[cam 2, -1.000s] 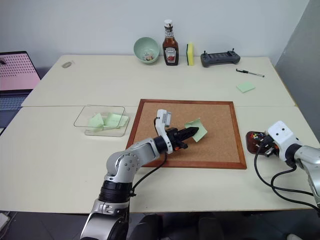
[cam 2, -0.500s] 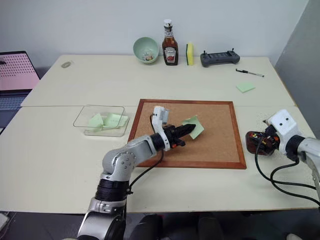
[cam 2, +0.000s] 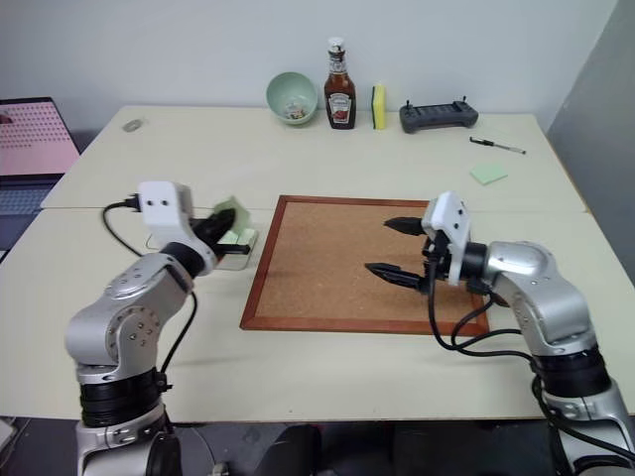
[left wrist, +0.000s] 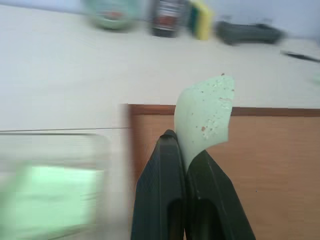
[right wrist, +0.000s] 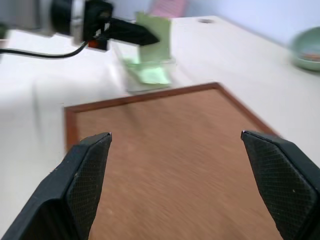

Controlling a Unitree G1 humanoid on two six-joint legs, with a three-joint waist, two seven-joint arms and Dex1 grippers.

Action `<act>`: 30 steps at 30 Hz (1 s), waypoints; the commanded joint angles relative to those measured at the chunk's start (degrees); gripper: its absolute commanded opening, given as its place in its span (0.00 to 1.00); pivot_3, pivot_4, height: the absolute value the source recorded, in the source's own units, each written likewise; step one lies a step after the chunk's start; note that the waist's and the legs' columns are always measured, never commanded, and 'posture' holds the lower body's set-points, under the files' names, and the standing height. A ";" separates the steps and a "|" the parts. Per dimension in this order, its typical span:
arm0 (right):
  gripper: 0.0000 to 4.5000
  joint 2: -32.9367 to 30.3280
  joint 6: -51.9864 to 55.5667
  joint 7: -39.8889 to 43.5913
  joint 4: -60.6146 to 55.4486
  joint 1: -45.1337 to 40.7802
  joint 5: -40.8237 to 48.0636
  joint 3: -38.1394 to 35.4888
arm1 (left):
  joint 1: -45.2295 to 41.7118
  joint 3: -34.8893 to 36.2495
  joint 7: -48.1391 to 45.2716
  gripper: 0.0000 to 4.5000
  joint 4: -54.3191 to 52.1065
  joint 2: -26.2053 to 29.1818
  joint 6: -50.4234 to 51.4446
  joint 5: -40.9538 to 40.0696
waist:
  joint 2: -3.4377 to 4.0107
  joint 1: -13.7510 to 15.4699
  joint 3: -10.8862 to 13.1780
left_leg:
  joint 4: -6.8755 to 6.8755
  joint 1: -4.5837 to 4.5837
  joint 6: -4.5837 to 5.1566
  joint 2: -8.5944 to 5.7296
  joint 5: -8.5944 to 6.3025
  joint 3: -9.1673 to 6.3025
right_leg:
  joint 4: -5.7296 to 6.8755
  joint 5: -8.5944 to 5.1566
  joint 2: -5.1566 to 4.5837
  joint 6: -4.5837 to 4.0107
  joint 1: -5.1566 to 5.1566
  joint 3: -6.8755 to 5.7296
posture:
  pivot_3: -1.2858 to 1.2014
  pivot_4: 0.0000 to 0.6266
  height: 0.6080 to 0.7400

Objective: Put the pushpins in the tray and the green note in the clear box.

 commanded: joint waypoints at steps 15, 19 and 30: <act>0.98 4.32 -3.75 2.07 1.80 -3.97 -4.37 5.07 | -2.01 0.96 2.71 0.33 7.05 1.52 -7.27 9.16 | -0.03 -0.06 0.01 | 0.00 -0.14 -0.01 0.01 0.00 -0.04 | 0.08 0.01 -0.02 -0.02 -0.21 -0.06 | 0.52 0.24 1.00; 0.98 4.17 -3.76 1.92 1.72 -3.83 -4.48 4.90 | -2.33 0.56 2.80 0.52 7.08 1.32 -7.32 9.73 | -0.03 -0.06 0.01 | 0.00 -0.14 -0.01 0.01 0.00 -0.04 | 0.09 0.01 -0.01 -0.02 -0.21 -0.06 | 0.52 0.24 1.00; 0.98 2.39 -2.51 -4.12 -0.90 1.89 -3.85 -2.41 | -1.17 -8.11 -8.32 0.70 -0.10 0.73 -11.52 6.96 | -0.03 0.13 0.01 | 0.00 -0.20 -0.01 -0.02 0.00 -0.04 | 0.07 0.02 -0.03 -0.03 -0.21 -0.06 | 0.52 0.24 1.00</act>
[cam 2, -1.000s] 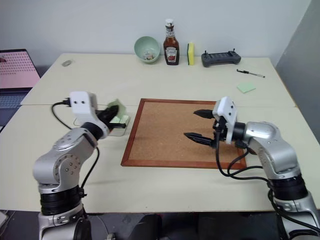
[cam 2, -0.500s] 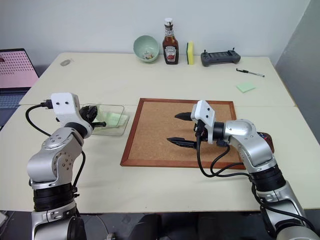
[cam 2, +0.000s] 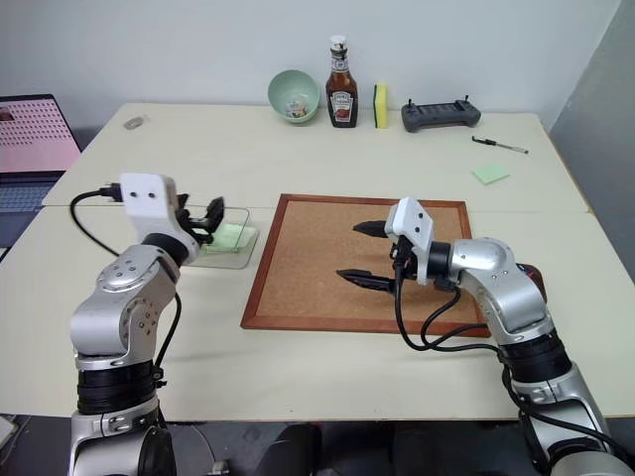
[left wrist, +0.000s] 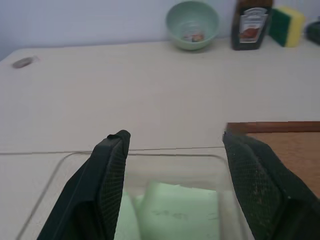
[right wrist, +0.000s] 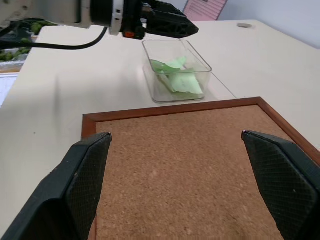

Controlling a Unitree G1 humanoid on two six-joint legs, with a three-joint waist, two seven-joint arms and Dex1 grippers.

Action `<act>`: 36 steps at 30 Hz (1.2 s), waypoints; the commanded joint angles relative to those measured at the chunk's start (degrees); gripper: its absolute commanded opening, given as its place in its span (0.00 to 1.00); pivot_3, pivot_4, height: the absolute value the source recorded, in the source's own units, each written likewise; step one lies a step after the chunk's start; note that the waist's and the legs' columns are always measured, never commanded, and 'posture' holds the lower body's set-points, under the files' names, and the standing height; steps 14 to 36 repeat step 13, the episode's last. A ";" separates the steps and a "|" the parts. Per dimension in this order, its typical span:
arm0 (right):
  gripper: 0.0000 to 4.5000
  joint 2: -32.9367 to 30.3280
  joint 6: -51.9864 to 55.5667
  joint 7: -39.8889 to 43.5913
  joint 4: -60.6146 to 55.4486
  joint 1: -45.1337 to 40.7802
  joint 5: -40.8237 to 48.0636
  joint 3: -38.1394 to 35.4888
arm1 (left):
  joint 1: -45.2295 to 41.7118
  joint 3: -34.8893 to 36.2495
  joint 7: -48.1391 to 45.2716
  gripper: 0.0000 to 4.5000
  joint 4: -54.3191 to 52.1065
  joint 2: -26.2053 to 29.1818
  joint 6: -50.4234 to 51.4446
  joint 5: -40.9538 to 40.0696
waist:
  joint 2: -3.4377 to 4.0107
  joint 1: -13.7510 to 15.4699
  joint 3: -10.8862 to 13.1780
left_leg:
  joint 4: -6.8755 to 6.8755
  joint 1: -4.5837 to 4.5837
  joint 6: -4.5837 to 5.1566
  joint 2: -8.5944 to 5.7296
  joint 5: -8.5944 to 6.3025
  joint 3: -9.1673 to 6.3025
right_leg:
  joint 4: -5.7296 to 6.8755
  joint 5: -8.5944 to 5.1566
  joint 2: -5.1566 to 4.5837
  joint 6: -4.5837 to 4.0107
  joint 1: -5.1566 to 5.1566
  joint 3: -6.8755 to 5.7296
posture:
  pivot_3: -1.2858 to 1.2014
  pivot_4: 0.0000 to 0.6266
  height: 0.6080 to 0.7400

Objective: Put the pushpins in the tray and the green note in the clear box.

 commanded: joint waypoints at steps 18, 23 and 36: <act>0.98 -1.32 -1.13 -13.63 -9.55 20.10 -1.00 -12.64 | 7.73 -10.42 -16.92 0.70 -7.12 -0.12 -6.83 -3.26 | 0.01 -0.36 0.00 | -0.01 0.10 0.01 0.06 0.00 0.18 | 0.07 0.00 0.04 0.00 -0.03 0.17 | 0.52 0.24 1.00; 0.98 -1.32 -1.13 -13.63 -9.55 20.10 -1.00 -12.64 | 7.73 -10.42 -16.92 0.70 -7.12 -0.12 -6.83 -3.26 | 0.01 -0.36 0.00 | -0.01 0.10 0.01 0.06 0.00 0.18 | 0.07 0.00 0.04 0.00 -0.03 0.17 | 0.52 0.24 1.00; 0.98 -1.32 -1.13 -13.63 -9.55 20.10 -1.00 -12.64 | 7.73 -10.42 -16.92 0.70 -7.12 -0.12 -6.83 -3.26 | 0.01 -0.36 0.00 | -0.01 0.10 0.01 0.06 0.00 0.18 | 0.07 0.00 0.04 0.00 -0.03 0.17 | 0.52 0.24 1.00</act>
